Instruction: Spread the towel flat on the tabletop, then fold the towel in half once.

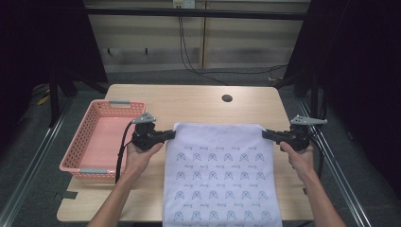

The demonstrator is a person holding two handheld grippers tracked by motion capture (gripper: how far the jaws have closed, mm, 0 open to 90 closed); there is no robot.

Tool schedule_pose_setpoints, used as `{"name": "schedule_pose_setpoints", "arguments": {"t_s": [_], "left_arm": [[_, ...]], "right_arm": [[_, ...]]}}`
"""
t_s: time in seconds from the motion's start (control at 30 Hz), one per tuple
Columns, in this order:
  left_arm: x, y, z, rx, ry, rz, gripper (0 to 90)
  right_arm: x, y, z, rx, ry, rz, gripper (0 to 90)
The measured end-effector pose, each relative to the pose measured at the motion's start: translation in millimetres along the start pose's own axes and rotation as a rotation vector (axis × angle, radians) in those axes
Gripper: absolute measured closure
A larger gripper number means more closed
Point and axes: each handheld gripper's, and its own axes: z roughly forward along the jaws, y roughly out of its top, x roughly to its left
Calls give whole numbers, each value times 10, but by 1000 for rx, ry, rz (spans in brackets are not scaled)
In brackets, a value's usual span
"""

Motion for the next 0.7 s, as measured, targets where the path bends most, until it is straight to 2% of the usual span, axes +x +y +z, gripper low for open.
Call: {"name": "schedule_pose_setpoints", "arguments": {"t_s": [0.1, 0.17, 0.43, 0.6, 0.63, 0.7], "left_arm": [[4, 68, 7, 8, 13, 18, 876], [19, 107, -2, -4, 14, 18, 876], [85, 207, -56, -16, 20, 12, 877], [110, 299, -44, -24, 46, 14, 877], [144, 345, -52, -33, 47, 7, 877], [149, 360, -49, -45, 47, 2, 877]], "right_arm": [[6, 77, 21, -3, -4, -9, 842], [-2, 120, 32, -8, -9, -9, 843], [-68, 268, 52, -16, -30, -25, 844], [-55, 427, 44, -32, -36, -39, 844], [-66, 511, 37, -42, -38, -42, 844], [-71, 545, 39, -45, -39, -47, 844]]}}
